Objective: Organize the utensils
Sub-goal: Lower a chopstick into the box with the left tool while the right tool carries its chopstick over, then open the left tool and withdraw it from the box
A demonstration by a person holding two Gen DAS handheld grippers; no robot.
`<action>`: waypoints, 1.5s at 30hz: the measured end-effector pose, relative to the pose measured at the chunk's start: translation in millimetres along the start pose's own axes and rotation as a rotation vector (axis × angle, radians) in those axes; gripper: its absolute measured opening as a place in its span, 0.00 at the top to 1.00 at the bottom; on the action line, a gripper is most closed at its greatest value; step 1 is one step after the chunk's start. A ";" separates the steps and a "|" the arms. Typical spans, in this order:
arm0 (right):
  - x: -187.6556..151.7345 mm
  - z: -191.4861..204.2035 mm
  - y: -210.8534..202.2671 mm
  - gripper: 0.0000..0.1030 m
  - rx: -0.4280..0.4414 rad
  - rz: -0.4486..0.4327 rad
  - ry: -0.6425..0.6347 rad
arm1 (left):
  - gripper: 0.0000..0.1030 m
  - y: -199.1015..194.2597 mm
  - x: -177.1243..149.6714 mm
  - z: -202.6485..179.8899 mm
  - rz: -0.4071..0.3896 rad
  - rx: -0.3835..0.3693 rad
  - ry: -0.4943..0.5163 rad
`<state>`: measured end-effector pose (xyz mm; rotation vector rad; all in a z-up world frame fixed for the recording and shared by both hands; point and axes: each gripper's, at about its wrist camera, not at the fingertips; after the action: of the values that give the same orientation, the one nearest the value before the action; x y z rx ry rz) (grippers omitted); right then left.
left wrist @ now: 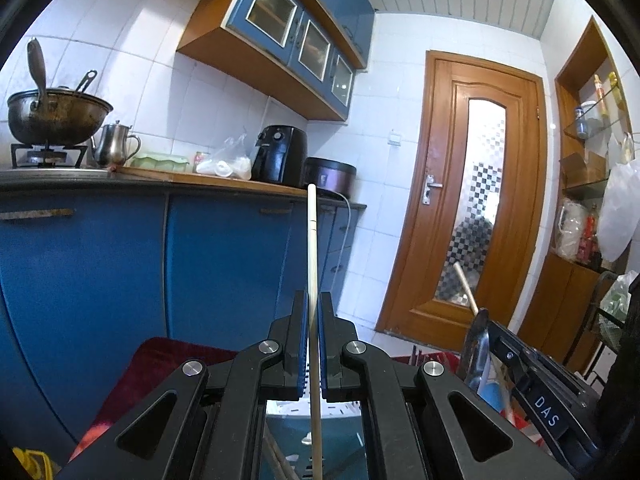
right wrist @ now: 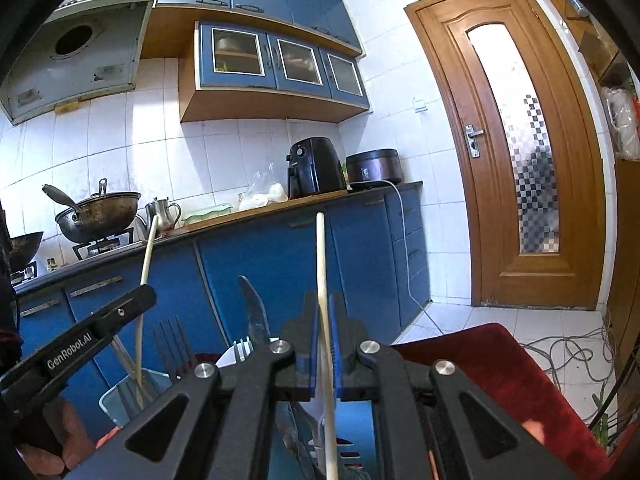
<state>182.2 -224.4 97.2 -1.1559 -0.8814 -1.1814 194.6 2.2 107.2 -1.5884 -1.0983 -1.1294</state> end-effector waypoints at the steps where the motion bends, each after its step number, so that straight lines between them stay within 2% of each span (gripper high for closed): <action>1: 0.3 -1.3 0.1 0.93 0.003 0.006 0.009 | 0.96 0.4 -0.9 -0.1 0.007 -0.004 0.000; 15: 2.3 -16.0 -8.0 0.93 0.063 0.072 0.100 | 0.93 -5.2 -6.9 -2.7 0.085 -0.047 -0.023; 20: 5.2 -17.2 -19.8 0.93 0.085 0.081 0.100 | 0.79 -11.3 -5.5 -2.0 0.090 -0.051 -0.035; 30: 10.4 -25.4 -48.0 0.93 0.122 0.135 0.129 | 0.79 -35.7 3.3 -4.0 0.106 -0.051 -0.032; 34: 5.9 -27.5 -58.4 0.91 0.124 0.175 0.125 | 0.79 -48.1 6.6 -4.3 0.130 -0.047 -0.026; 37: 0.7 -28.1 -64.7 0.86 0.122 0.202 0.117 | 0.79 -59.1 6.1 -6.1 0.149 -0.040 -0.015; 45: -17.6 -28.9 -80.3 0.86 0.106 0.270 0.092 | 0.79 -83.3 -2.6 -9.1 0.221 -0.025 -0.004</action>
<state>98.5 -247.8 90.5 -1.0881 -0.6856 -0.9482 112.3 12.1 119.7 -1.6863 -0.8889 -0.9953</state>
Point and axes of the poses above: each gripper's, at about its wrist camera, not at the fingertips, and y roughly the way its jaws point, z to its left, x to its top, and after that the axes turned 3 degrees about -x, right-handed
